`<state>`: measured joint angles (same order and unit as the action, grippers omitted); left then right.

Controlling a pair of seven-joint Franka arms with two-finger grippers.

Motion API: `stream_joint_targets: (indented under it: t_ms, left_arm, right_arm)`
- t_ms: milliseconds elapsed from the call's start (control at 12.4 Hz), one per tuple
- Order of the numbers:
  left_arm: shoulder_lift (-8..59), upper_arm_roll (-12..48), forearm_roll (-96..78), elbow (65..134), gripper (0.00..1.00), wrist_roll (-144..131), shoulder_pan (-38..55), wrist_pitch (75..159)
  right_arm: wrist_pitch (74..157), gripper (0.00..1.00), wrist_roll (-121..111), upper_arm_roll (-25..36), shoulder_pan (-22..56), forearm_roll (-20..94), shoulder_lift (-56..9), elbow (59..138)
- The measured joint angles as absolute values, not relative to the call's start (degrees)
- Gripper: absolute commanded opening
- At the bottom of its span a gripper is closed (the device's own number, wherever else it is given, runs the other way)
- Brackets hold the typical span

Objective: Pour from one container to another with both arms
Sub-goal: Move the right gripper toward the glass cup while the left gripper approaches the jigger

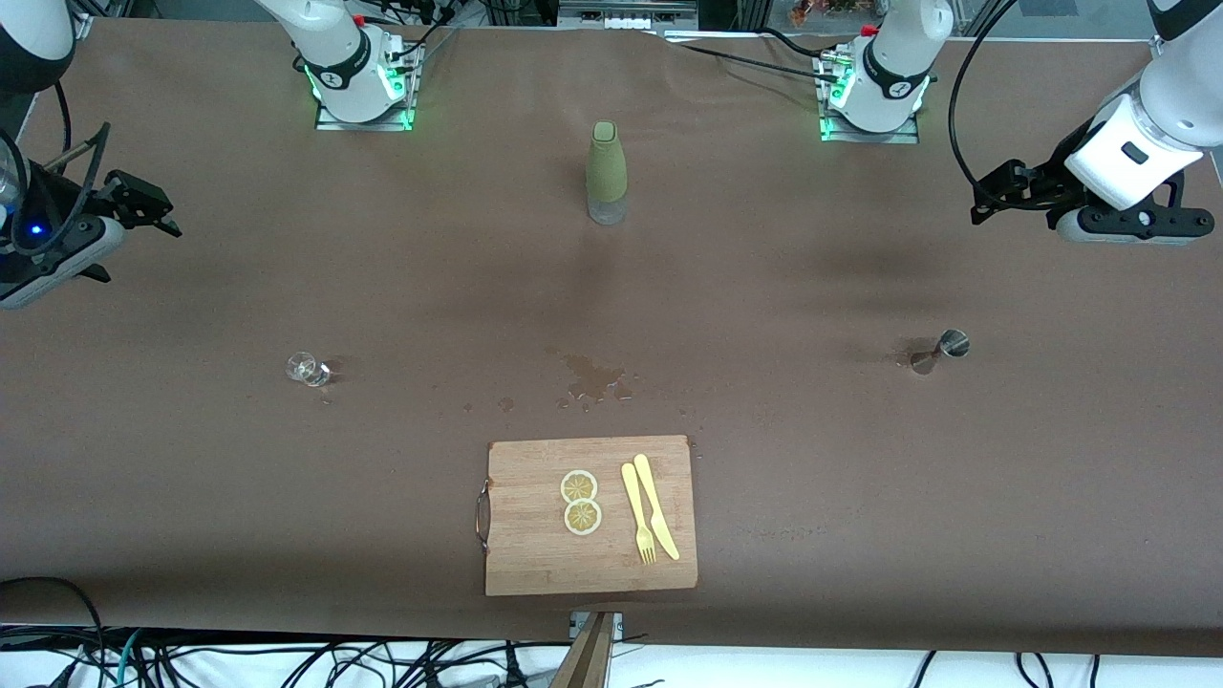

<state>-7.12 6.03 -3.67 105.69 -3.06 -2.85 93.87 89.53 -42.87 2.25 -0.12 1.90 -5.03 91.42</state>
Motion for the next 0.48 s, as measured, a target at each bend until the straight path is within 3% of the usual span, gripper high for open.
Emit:
stream_joint_targets:
  t_ms: [484]
  left_arm:
    - [-6.3,5.3,-3.1,105.7,1.00,5.3,-5.6,96.2]
  right_arm:
    - [88.2,1.00,-61.0,3.5,-6.9,16.1,-9.5,91.5]
